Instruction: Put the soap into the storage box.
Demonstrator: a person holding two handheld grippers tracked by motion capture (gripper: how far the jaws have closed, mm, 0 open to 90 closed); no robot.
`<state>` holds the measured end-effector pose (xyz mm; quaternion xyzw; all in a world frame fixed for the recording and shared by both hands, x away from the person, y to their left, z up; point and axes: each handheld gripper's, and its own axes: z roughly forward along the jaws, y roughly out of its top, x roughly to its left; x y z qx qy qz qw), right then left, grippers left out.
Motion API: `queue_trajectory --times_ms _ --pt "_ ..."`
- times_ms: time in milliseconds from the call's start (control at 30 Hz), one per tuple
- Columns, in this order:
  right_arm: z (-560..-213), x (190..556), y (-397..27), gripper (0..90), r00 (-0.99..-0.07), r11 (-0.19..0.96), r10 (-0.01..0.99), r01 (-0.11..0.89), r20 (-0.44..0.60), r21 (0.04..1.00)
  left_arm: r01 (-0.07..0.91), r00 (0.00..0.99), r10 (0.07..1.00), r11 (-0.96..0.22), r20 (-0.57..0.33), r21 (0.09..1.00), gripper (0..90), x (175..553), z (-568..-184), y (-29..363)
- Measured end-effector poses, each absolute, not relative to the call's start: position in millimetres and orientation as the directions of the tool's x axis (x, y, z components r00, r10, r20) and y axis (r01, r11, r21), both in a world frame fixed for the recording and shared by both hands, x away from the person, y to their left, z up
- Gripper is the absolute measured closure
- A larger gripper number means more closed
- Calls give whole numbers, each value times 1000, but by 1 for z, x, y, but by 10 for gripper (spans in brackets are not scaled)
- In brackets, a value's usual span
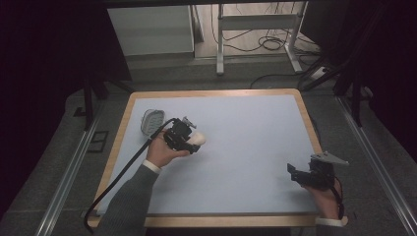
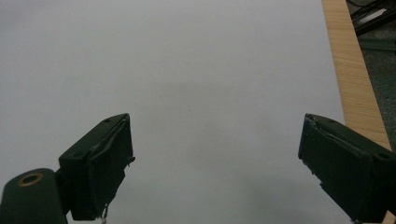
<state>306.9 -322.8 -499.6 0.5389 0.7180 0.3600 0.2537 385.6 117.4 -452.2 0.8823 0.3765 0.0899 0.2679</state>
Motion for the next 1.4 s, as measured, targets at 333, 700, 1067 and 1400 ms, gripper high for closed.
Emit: queue_trajectory --times_ms 333,700,1067,1400 --pt "-500 307 -323 98 -289 159 957 592 24 790 634 672 739 -545 -43 549 495 391 -447 132" --pt "-500 307 -323 99 -289 160 957 593 23 789 655 650 759 -532 -42 537 495 397 -447 146" --pt "-500 307 -324 98 -289 160 957 594 24 789 666 633 773 -521 -35 534 495 401 -443 157" --pt "-501 307 -323 99 -288 160 957 594 22 789 671 613 790 -502 -27 546 495 404 -438 168"
